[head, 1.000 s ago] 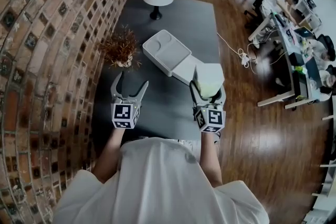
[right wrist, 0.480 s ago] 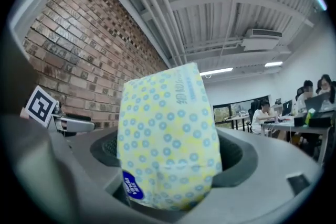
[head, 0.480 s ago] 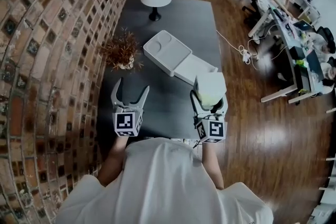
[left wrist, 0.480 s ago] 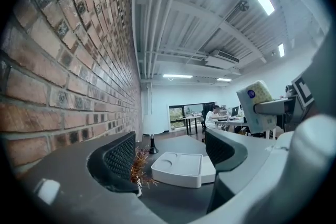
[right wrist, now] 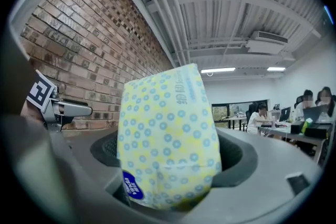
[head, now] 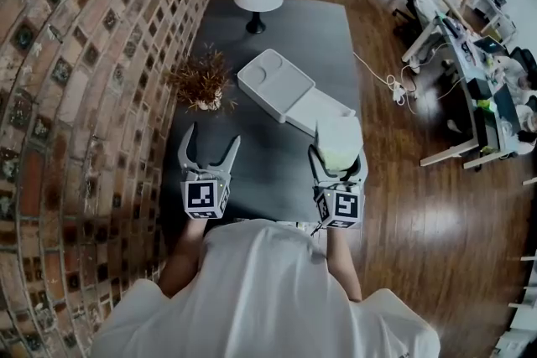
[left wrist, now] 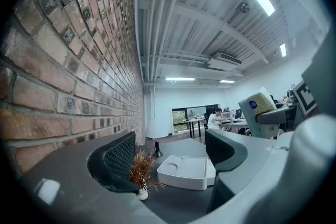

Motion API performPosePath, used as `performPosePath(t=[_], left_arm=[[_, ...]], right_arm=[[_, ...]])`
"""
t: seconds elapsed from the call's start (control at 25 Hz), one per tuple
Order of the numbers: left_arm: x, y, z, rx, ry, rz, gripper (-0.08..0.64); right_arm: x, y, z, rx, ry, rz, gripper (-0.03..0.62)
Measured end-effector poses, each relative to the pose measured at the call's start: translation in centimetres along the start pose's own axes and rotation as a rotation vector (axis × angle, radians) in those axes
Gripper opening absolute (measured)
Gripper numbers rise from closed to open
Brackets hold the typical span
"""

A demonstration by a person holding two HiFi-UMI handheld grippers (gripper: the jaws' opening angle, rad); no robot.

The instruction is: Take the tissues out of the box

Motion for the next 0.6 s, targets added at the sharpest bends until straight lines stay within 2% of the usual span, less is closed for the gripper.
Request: performPosePath(t=[0.12,0.6], left_arm=[[0.0,-0.3,-0.1,0.006,0.002,-0.002,0.399],[-0.4,-0.2,0.6,-0.007,0.007,-0.015,0.399]], right_arm=[[0.6,-0.5,0.2,0.005,0.013,-0.023,0.477],[1.7,-0.7,0.9,-0.018,0.033,-0.008,0.477]])
Point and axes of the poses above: the fingertips, and each gripper's own axes: z forward along the fingers, y to its right, x out of its top, the point moved 6 cm from there along -z, backward along the fingers, and after that the axes turned 10 degrees about -x, right-handed, at the moved point
